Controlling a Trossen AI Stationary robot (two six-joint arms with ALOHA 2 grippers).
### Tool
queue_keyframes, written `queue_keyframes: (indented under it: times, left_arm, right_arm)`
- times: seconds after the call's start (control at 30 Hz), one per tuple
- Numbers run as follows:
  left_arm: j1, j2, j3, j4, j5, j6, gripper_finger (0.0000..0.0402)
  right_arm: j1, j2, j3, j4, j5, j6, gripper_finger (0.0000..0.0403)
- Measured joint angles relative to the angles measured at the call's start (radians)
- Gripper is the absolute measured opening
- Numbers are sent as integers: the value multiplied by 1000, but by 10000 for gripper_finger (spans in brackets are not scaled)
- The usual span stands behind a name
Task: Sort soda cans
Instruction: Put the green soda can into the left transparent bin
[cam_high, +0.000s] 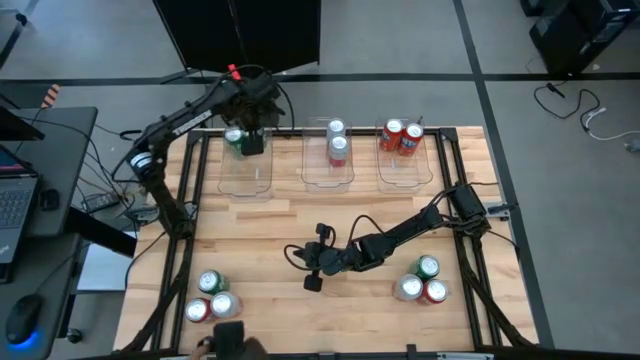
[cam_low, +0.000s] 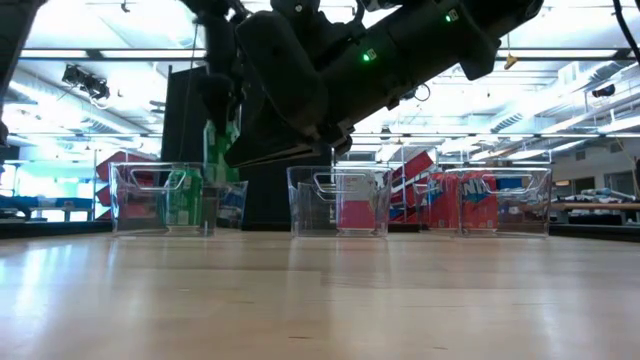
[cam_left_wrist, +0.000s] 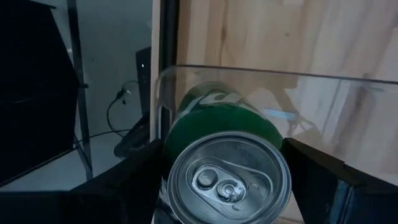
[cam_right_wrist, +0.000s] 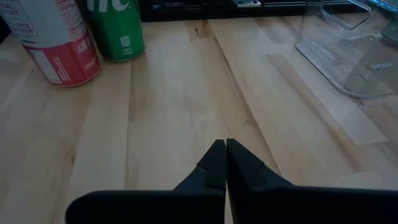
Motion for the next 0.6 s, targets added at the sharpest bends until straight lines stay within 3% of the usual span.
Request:
queue_keyframes:
  times: [0.4,0.6]
  left_arm:
    - [106,144,0,63,34,31,289]
    - [135,156,0,100,127,48,289]
  right_arm:
    - [-4,1,0,-12,0,-11,0]
    - [-14,1,0,-12,0,-9,0]
